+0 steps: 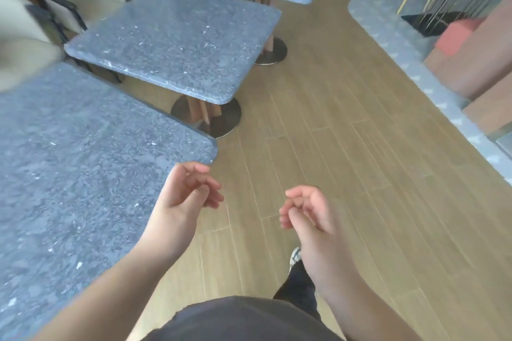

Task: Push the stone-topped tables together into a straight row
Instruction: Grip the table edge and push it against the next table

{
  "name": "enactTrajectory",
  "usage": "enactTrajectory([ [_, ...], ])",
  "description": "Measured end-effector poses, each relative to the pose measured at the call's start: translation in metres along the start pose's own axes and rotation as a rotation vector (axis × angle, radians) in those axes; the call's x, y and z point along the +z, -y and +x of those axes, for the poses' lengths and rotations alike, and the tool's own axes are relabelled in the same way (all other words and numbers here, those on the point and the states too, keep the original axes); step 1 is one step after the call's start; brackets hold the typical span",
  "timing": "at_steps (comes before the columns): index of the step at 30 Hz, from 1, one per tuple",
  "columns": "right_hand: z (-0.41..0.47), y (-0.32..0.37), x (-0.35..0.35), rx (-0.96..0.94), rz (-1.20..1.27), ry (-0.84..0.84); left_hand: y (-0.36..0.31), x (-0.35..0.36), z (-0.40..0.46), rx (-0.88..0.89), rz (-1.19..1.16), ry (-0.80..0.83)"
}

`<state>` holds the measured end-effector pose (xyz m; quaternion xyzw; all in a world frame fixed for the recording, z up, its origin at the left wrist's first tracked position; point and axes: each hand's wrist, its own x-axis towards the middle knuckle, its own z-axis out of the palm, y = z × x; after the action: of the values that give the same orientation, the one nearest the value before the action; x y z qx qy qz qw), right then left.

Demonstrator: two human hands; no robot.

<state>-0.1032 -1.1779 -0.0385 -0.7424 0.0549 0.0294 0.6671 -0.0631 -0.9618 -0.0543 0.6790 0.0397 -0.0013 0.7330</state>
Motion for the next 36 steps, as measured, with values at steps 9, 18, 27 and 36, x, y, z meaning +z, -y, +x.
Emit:
enactTrajectory([
  [9, 0.19, -0.005, -0.062, 0.034, 0.03, 0.387, 0.017, 0.082, 0.078, -0.09, -0.095, -0.4],
  [18, 0.306, -0.062, 0.017, 0.335, -0.185, 0.663, 0.081, 0.068, 0.11, -0.305, -0.485, -0.868],
  [27, 0.402, -0.144, 0.135, 0.738, -0.424, 0.679, 0.203, 0.013, 0.184, -0.589, -1.141, -1.07],
  [36, 0.454, -0.187, 0.201, 1.187, -0.205, 0.656, 0.245, -0.024, 0.24, -0.462, -1.497, -1.308],
])
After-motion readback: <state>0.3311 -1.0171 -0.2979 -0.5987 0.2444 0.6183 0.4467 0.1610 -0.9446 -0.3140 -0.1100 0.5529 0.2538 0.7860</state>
